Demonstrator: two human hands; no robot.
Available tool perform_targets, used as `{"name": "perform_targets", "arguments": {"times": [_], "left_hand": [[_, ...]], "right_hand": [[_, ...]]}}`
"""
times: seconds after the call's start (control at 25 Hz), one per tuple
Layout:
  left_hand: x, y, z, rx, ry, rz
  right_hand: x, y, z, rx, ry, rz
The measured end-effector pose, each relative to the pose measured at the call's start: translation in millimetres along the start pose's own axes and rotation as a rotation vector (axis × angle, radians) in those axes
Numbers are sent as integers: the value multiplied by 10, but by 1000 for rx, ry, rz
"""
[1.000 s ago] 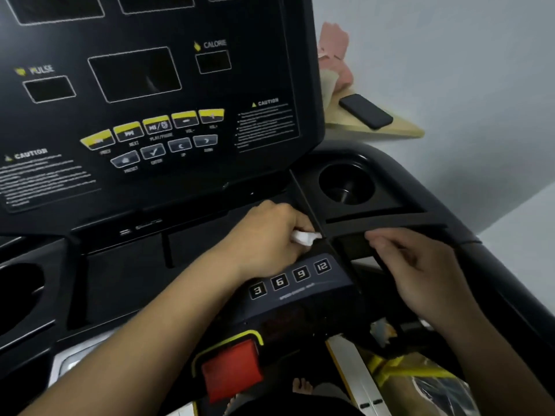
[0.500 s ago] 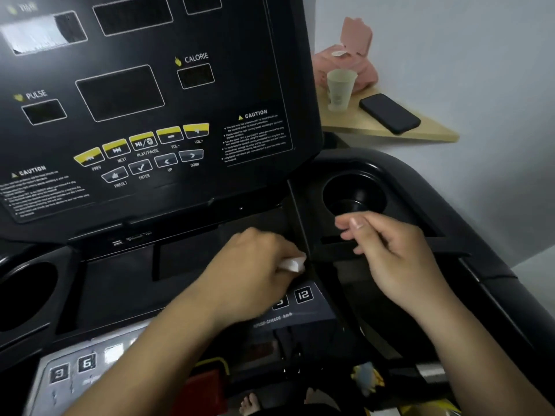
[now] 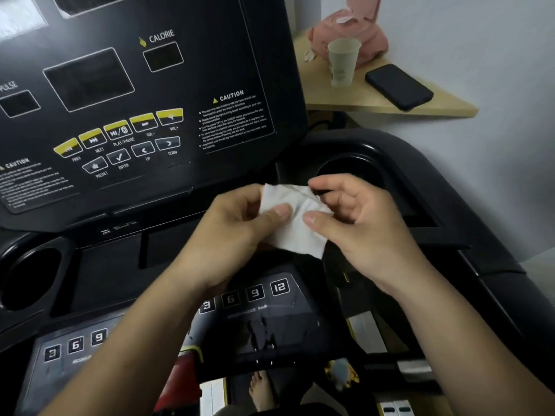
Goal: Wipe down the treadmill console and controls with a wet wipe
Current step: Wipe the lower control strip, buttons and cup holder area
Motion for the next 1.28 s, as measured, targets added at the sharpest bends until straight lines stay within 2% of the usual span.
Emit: {"name": "perform_targets", "arguments": {"times": [0.16, 0.32, 0.4, 0.48, 0.52, 0.6, 0.68, 0.84, 1.08, 1.28], "left_hand": [[-141, 31, 87, -25, 7, -81], [-190, 97, 95, -55, 66, -134], [-224, 108, 81, -20, -44, -130], [-245, 104, 50, 49, -267, -91], [-249, 116, 36, 66, -369, -69], [-268, 167, 43, 88, -522, -36], [-293, 227, 41, 109, -647, -8], [-260, 263, 40, 116, -775, 112], [-262, 196, 30, 137, -840, 148], [-256, 221, 13, 216, -895, 142]], "right_hand": [[-72, 59, -55, 11, -143, 38], [-34, 61, -91, -20, -71, 33], [11, 71, -90, -99, 194, -36], [144, 147, 35, -320, 650, -169], [273, 205, 101, -446, 790, -181], [461, 297, 75, -573, 869, -101], [463, 432, -65, -501, 759, 0], [228, 774, -279, -275, 491, 52], [429, 557, -234, -283, 562, -129], [419, 981, -374, -146, 562, -199]]}}
Point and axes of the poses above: each hand's wrist, its own y-axis away from the middle knuckle, its own x-axis out of the palm, z = x × y, the point moved 8 cm from there along -y, towards the middle knuckle, and after that the axes turned 9 degrees about x, right-handed, at the moved point
